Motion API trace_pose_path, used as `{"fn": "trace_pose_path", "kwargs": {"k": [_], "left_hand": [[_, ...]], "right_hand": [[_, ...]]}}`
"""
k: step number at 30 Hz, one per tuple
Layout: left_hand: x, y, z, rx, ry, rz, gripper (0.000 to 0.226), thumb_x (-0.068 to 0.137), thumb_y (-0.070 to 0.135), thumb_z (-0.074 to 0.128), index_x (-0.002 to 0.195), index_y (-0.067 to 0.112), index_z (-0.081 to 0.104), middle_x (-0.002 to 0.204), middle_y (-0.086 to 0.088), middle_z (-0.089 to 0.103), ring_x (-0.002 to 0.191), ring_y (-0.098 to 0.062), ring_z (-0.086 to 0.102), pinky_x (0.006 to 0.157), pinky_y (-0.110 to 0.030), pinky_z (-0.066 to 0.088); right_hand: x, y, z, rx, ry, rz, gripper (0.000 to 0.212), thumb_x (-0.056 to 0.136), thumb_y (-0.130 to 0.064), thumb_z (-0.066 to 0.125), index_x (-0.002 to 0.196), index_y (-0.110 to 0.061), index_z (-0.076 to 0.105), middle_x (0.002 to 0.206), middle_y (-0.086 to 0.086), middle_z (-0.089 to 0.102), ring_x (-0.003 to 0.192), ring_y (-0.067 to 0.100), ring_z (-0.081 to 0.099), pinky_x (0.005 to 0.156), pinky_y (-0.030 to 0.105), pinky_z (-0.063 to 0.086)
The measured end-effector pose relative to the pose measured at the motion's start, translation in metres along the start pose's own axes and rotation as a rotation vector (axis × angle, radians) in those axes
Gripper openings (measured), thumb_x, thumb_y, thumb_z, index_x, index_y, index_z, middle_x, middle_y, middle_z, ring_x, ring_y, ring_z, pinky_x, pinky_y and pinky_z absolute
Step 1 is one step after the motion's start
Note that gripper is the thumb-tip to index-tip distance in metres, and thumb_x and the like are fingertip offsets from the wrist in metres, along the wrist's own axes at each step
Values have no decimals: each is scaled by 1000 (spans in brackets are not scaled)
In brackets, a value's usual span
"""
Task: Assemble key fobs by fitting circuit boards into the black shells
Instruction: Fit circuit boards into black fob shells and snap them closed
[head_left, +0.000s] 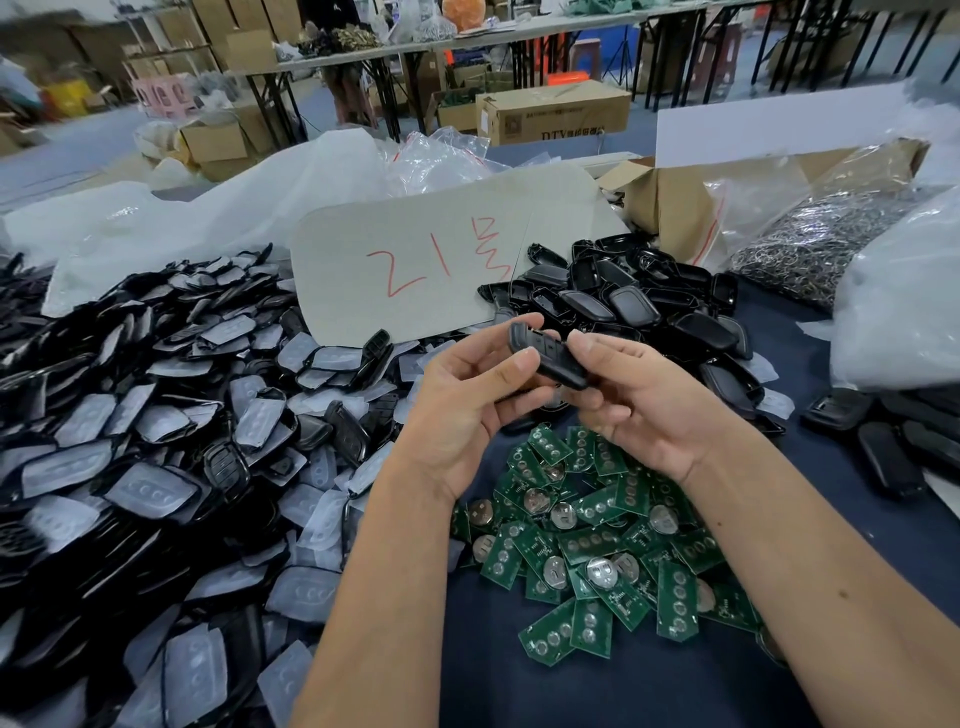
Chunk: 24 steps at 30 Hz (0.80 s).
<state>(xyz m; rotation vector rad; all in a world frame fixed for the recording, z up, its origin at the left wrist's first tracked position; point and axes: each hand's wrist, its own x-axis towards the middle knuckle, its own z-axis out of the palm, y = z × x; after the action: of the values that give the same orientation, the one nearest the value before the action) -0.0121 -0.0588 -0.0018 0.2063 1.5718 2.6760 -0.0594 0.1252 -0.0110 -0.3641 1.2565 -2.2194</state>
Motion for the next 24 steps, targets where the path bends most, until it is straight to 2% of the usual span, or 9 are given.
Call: {"fn": "trace_pose_path", "kwargs": {"k": [4,7,11,19,21,24], "left_hand": [[1,0,-3,-13,35,10,39,79,4,73,118,10,76,111,-16,77,88,-22,77,79,-25,64],[2,-2,-3,-32,44,11,39,77,1,74,115,9,77,111,-17,76,94,-23,77,78,-27,64],[3,-4,-1,-39,54,4,37,75,-2,73,109,10,80,107,-15,77,97,-23,76,76,-25,63],[3,-5,-5,-23,67,-18,37,75,-3,72,110,8,78,105,-17,77,97,-25,77,77,-27,63],[3,-6,-6,49,99,-14,39,77,-7,73,113,8,76,102,-17,77,96,-27,77,79,-30,64],[4,-10,-8,389,227,69,40,84,-17,72,109,14,76,99,-14,78,92,-34,78,84,-40,64]], "right_hand": [[0,-2,4,-115,82,-17,29,85,-31,75,98,-5,74,82,8,66,56,9,51,39,13,38],[0,-4,5,-163,123,-26,37,85,-35,75,99,-1,72,72,6,55,48,6,43,34,13,30],[-1,-6,4,-211,172,-79,25,88,-31,72,83,-6,74,56,0,48,38,4,33,31,14,22],[1,-2,6,-277,234,-157,28,88,-31,74,71,-9,69,52,1,44,35,6,28,32,16,21],[3,0,3,-385,274,-223,32,93,-27,74,67,-11,66,49,1,45,35,8,28,35,18,22],[6,4,-1,-775,342,-404,26,95,-21,77,69,-16,72,53,-3,53,44,5,40,46,16,34]]}}
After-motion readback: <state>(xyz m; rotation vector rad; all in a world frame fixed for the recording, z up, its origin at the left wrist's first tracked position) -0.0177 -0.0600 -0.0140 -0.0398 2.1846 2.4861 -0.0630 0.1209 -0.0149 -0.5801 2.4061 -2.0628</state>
